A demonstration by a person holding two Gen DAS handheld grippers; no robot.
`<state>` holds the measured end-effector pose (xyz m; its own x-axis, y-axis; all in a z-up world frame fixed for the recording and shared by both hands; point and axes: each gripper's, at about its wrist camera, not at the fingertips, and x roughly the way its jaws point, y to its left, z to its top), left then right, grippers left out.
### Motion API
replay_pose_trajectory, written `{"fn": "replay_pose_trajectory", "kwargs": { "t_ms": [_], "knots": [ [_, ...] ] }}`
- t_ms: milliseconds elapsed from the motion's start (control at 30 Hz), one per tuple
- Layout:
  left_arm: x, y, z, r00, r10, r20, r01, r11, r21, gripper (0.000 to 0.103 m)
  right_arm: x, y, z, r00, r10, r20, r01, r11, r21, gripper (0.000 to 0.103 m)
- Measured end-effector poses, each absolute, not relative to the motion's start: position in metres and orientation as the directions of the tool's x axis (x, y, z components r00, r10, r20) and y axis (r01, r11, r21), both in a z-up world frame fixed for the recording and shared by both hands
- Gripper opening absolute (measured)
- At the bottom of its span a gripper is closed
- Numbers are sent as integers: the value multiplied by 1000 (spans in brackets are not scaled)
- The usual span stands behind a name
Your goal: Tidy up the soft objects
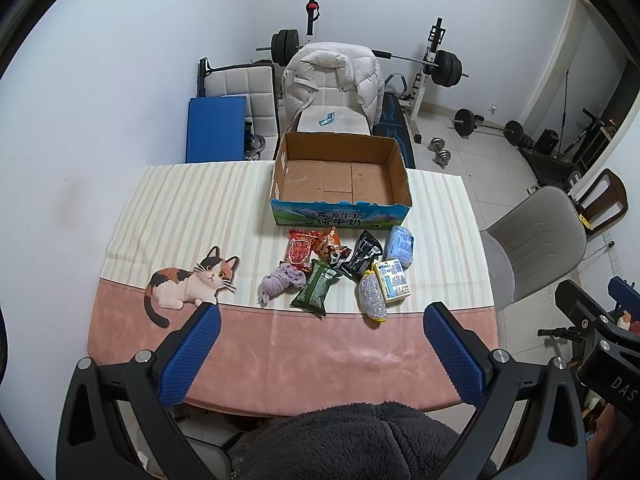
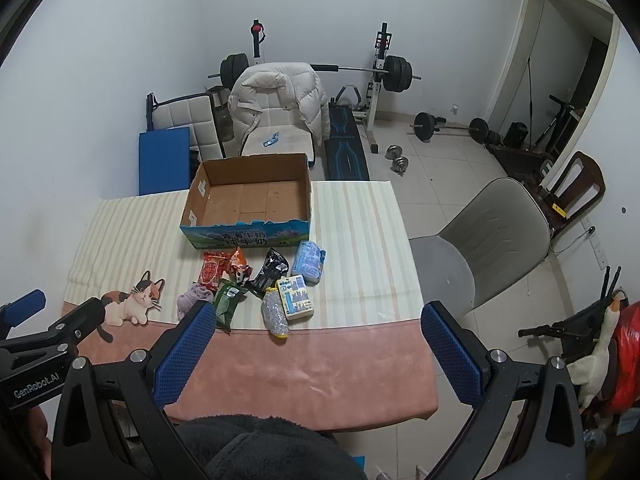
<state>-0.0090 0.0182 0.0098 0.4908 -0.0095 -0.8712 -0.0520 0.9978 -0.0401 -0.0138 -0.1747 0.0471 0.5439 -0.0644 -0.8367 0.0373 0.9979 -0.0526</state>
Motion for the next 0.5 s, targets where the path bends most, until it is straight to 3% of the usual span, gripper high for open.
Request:
{"fn": "replay_pose_trajectory", "kwargs": {
  "t_ms": [333, 500],
  "knots": [
    [-7, 21, 7, 492, -15, -871, -50, 998, -46, 103, -8, -168, 48, 552, -57, -832, 37, 998, -45, 103],
    [24, 35, -22, 471, 9, -882, -65, 998, -24, 103, 14, -172, 13, 527, -17, -850, 29, 1000, -2, 103]
  ]
}}
